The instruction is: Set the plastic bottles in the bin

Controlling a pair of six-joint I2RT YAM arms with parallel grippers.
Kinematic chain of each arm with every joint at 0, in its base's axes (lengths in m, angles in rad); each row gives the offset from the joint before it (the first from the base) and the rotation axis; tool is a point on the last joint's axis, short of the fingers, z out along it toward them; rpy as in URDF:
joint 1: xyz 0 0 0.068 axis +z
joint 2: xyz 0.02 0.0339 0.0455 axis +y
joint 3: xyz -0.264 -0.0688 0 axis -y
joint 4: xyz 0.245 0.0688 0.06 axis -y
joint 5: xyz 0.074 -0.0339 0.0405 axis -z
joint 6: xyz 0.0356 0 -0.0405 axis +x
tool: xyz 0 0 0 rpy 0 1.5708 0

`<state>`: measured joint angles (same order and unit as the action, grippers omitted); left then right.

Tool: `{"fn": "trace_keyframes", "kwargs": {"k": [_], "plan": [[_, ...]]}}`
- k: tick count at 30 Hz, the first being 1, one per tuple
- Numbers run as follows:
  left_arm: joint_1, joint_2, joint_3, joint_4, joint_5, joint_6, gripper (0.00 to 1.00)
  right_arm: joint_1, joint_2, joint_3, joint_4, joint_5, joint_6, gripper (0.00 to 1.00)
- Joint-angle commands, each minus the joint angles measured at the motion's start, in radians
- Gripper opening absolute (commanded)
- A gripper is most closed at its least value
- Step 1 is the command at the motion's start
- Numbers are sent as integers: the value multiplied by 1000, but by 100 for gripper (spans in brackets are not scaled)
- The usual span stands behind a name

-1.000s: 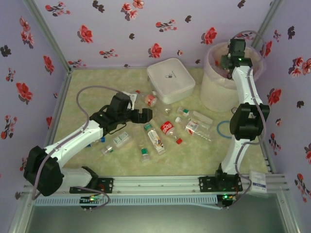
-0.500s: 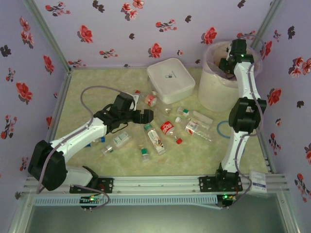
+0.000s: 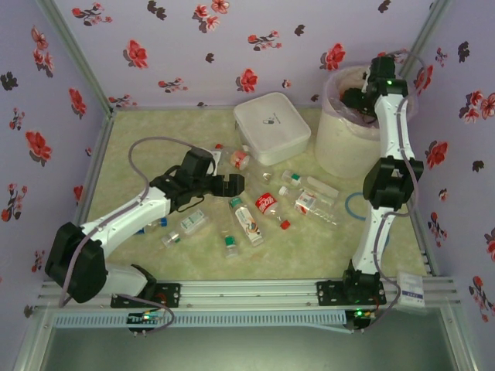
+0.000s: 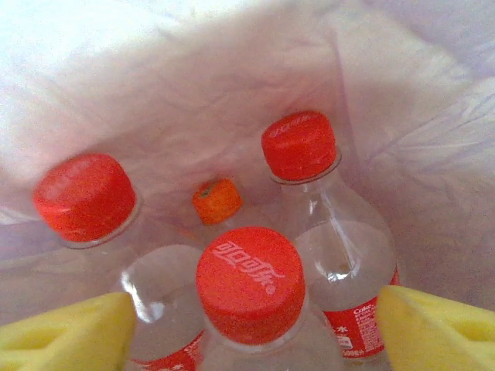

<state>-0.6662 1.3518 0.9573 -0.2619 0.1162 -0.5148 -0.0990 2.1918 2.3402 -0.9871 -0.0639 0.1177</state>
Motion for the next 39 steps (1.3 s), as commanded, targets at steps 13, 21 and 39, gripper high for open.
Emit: {"fn": "trace_keyframes", "kwargs": {"k": [13, 21, 39], "plan": [[58, 1, -6, 132, 80, -143, 100, 17, -295, -114, -25, -25, 30, 94], [70, -13, -79, 149, 79, -157, 100, 71, -486, -415, 74, 77, 14, 94], [131, 129, 64, -18, -24, -308, 99, 99, -605, -406, 108, 86, -6, 97]]}}
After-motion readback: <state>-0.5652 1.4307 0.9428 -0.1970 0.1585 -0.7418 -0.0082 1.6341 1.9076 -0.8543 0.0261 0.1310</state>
